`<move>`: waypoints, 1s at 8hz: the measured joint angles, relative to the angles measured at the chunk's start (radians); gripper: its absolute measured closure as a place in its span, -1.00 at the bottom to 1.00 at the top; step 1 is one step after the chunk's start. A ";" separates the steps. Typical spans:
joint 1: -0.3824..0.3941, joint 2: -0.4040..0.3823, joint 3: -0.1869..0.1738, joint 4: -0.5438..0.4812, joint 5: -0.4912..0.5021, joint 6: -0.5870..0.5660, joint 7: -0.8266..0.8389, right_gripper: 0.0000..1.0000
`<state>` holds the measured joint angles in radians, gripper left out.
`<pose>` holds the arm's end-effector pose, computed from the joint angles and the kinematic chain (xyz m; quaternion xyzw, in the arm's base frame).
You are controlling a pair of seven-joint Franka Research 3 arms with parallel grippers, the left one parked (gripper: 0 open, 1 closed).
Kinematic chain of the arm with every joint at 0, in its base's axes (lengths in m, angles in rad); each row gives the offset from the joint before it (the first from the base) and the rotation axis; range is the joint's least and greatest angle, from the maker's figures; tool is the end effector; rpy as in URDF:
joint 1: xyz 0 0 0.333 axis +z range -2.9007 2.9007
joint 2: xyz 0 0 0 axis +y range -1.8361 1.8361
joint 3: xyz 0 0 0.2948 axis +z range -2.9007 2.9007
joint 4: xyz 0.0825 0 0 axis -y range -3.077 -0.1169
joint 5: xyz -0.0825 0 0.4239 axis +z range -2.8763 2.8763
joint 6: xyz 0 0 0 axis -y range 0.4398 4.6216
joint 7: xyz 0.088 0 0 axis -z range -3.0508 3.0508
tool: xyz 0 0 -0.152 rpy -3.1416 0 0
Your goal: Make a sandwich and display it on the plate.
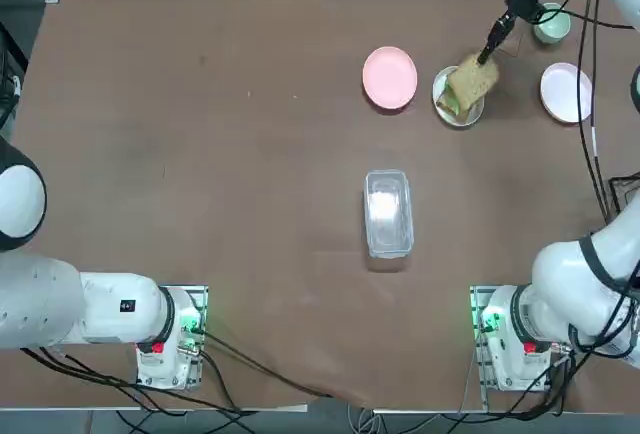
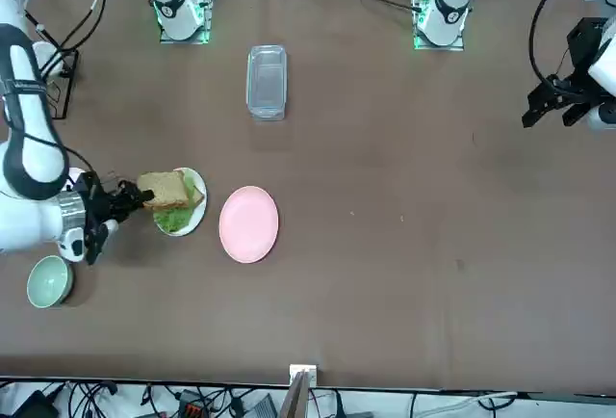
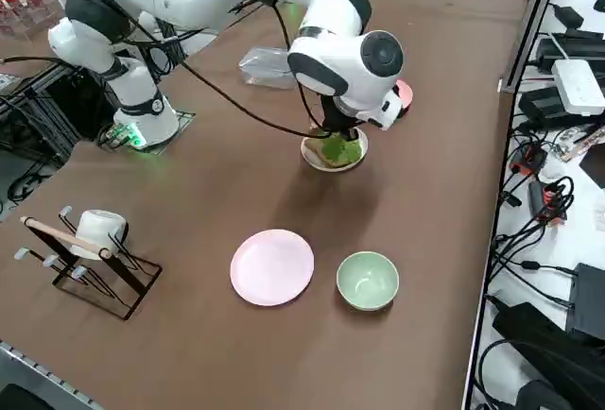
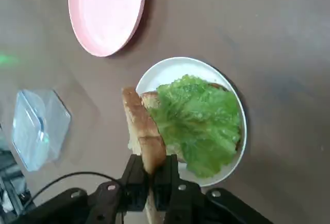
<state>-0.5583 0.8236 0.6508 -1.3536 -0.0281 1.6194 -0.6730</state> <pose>0.6837 0.0002 0.2122 -0.8955 -0.3296 0.1213 0.2733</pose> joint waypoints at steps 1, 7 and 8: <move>0.006 0.007 0.000 0.000 -0.010 0.000 -0.026 0.81; 0.029 0.028 -0.007 0.000 -0.030 0.046 -0.052 0.79; 0.032 0.033 -0.012 0.000 -0.031 0.059 -0.052 0.53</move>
<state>-0.5265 0.8566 0.6392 -1.3531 -0.0590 1.6782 -0.7251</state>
